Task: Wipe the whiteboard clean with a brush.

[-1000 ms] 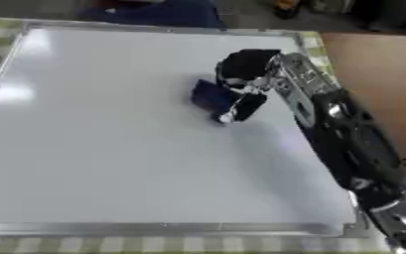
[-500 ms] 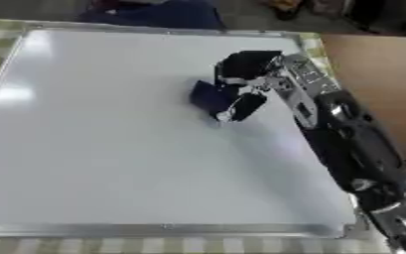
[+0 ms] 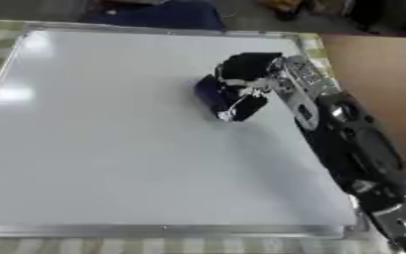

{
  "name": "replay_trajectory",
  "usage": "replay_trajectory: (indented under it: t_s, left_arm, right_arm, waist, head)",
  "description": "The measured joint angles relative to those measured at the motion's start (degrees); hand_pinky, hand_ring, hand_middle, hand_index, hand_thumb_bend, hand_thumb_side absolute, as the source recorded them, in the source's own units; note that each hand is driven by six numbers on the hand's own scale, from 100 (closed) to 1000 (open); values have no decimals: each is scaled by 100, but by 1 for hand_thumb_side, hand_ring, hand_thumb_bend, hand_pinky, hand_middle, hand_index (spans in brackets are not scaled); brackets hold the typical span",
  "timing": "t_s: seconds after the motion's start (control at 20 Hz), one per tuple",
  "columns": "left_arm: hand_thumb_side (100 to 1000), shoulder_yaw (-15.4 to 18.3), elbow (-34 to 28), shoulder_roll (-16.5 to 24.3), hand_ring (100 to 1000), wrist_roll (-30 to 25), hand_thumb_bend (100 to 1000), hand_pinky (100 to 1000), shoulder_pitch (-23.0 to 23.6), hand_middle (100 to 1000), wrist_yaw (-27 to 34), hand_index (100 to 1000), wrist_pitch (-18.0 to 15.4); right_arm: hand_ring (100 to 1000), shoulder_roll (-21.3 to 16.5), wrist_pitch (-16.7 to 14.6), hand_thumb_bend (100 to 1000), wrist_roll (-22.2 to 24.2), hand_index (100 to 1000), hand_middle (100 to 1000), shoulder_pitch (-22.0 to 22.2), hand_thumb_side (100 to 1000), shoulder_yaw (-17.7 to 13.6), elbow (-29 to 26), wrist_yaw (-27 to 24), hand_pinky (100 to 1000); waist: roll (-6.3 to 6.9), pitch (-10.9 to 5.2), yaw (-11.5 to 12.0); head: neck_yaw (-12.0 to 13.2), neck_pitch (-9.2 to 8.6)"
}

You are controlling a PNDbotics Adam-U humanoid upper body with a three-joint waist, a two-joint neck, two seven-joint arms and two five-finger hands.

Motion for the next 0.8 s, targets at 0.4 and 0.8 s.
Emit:
replay_trajectory:
  t_s: [0.4,0.8]
  left_arm:
    - [976,0,0,-1,499,-15,102,449,-3,517,1,522,15]
    - [976,-1,0,-1,499,-23,103,449,-4,517,2,522,23]
  right_arm:
    - [517,0,-14,100,-14,281,202,38,461,0,27,0,457]
    - [485,-30,-78,100,-78,287,171,44,328,-1,27,48,451]
  waist:
    - [0,5,5]
    - [1,5,4]
  head:
    - [-21,0]
    - [-44,0]
